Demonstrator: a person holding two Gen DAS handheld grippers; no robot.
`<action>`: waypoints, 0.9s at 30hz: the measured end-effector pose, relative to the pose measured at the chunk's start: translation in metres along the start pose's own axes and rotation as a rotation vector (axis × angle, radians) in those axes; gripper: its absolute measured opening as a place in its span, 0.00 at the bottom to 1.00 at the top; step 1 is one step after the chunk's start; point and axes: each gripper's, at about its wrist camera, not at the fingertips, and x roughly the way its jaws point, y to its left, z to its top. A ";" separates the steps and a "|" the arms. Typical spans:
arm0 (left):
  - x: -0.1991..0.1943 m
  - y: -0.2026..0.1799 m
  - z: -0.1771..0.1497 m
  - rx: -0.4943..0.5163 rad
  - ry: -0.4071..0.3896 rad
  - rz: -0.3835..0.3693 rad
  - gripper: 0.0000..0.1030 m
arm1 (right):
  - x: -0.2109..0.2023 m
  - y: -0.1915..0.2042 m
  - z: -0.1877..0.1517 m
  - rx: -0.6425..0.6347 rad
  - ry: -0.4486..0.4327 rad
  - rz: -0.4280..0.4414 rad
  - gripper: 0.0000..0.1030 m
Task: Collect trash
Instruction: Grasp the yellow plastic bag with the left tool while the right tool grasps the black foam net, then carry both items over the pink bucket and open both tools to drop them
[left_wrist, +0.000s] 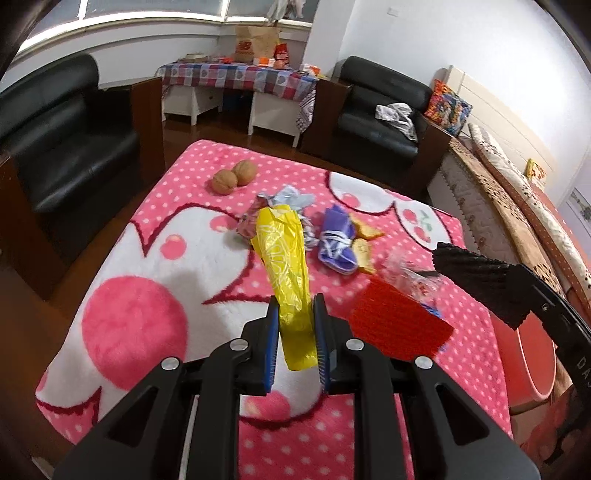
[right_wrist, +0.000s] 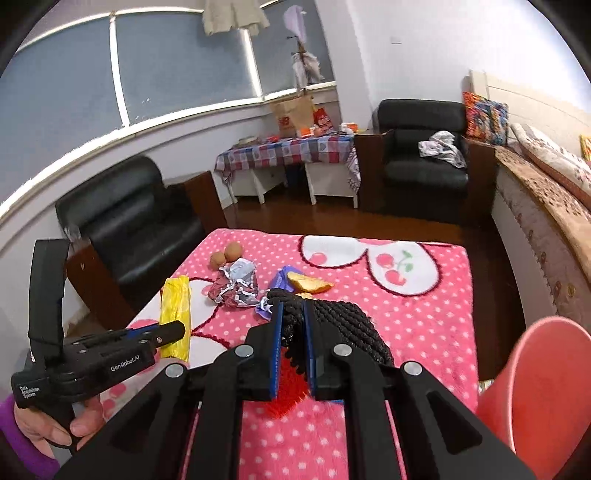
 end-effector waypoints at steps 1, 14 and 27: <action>-0.002 -0.003 -0.001 0.007 -0.001 -0.003 0.17 | -0.007 -0.005 -0.002 0.017 -0.009 -0.009 0.10; -0.016 -0.059 -0.018 0.122 -0.004 -0.068 0.17 | -0.064 -0.068 -0.034 0.161 -0.042 -0.133 0.10; -0.004 -0.127 -0.035 0.263 0.040 -0.161 0.17 | -0.114 -0.131 -0.066 0.281 -0.060 -0.271 0.10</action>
